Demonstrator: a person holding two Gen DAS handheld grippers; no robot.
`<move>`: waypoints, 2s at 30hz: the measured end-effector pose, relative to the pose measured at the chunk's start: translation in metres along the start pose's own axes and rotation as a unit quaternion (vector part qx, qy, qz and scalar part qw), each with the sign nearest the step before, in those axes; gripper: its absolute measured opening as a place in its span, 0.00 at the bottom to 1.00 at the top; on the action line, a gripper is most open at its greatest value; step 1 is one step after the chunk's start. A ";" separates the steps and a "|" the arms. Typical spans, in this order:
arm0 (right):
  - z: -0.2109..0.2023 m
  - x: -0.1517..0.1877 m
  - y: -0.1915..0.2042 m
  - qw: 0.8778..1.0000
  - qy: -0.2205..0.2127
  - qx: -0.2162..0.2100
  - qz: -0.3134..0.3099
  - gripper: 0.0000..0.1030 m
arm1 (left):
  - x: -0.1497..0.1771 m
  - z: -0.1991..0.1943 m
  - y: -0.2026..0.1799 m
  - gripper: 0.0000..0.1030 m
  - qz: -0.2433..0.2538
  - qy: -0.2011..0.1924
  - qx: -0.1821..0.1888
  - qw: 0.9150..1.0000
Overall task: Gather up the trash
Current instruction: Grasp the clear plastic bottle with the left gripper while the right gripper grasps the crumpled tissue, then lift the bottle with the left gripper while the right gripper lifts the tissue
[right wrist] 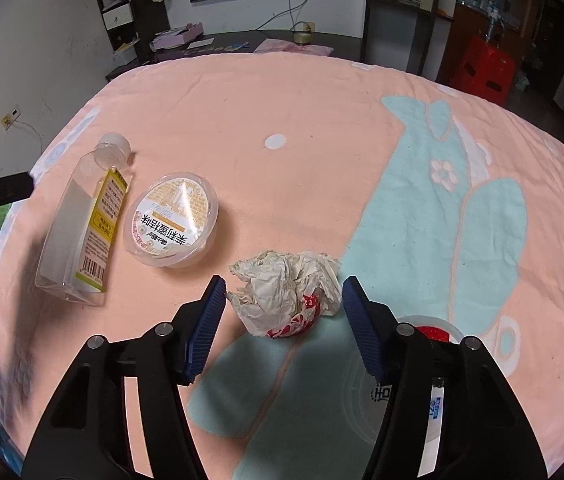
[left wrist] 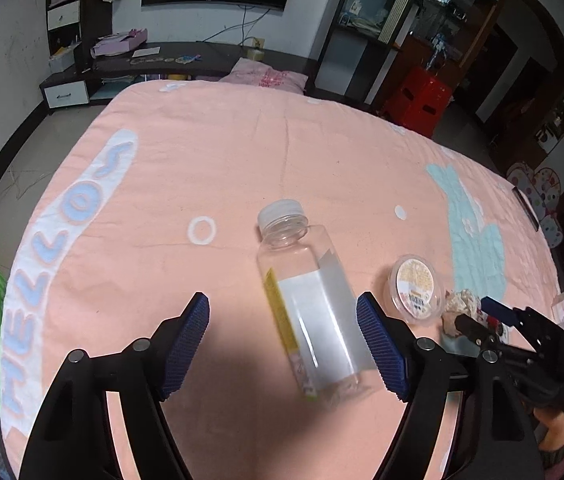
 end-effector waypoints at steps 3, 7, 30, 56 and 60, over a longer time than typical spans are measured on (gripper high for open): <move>0.000 -0.001 0.000 1.000 -0.004 -0.004 0.003 0.56 | -0.002 0.014 -0.006 0.71 0.004 0.011 -0.009 1.000; -0.001 -0.001 -0.001 1.000 -0.007 -0.007 -0.004 0.57 | -0.003 0.030 -0.011 0.71 -0.002 0.025 -0.021 0.999; 0.008 0.006 -0.013 1.000 -0.004 0.009 0.008 0.54 | 0.020 0.061 -0.023 0.58 -0.014 0.059 -0.048 0.997; -0.052 -0.003 0.081 0.997 -0.053 -0.027 -0.041 0.43 | 0.032 -0.048 0.041 0.54 -0.024 0.002 0.001 1.000; -0.057 -0.006 0.116 0.996 -0.058 -0.043 -0.059 0.43 | 0.034 -0.072 0.072 0.54 -0.039 -0.013 -0.005 0.999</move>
Point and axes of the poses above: each gripper's, at about its wrist camera, not at the fingertips, and z roughly the way its jaws point, y to its left, x to its underside, the point moved 10 cm from there along z, roughly the way its jaws point, and after that the axes turned 10 degrees about -y, right-handed, at the moved point
